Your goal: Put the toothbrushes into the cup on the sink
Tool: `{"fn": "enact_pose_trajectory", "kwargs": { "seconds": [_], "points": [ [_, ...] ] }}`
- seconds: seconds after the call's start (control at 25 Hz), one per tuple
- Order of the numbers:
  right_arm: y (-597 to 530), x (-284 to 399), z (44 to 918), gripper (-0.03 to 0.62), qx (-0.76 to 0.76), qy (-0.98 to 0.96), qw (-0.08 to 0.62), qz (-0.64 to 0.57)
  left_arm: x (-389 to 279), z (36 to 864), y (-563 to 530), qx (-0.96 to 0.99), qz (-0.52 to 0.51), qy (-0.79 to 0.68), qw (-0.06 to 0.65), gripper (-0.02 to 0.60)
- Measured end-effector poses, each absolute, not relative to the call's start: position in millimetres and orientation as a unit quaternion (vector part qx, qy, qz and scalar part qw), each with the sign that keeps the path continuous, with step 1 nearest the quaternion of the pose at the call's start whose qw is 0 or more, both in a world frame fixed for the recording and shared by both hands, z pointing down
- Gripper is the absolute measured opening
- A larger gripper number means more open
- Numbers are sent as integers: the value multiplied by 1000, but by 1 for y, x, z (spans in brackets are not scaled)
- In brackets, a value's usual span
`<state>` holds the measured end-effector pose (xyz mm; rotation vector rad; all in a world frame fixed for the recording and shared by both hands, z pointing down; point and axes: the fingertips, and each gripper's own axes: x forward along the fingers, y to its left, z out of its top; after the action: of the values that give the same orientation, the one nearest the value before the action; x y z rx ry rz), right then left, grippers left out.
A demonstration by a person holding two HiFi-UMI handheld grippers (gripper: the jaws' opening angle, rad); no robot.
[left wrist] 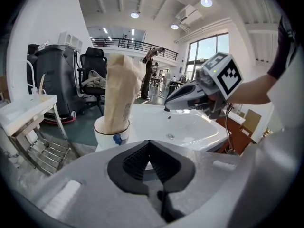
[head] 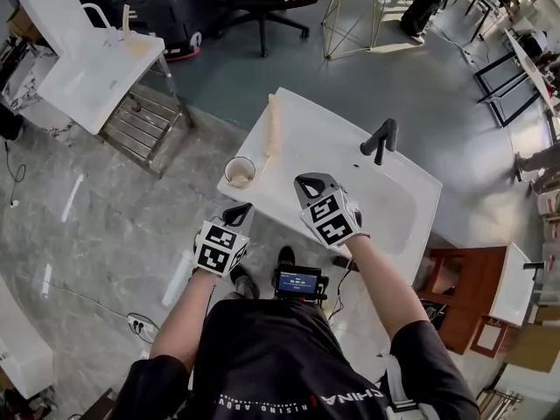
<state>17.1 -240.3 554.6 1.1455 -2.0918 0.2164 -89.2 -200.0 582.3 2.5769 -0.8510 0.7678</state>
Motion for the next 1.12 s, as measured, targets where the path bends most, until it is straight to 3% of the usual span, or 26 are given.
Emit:
{"fn": "enact_pose_trajectory", "kwargs": {
  "seconds": [0.44,1.12],
  "points": [
    [-300,20,625,55,382,-827,407,67,-58,604,-210,878,271,-341,197,-3],
    [-346,2,678,109,346,-825,447,22,-63,627,-213,844,281,-391,237,-3]
  ]
}}
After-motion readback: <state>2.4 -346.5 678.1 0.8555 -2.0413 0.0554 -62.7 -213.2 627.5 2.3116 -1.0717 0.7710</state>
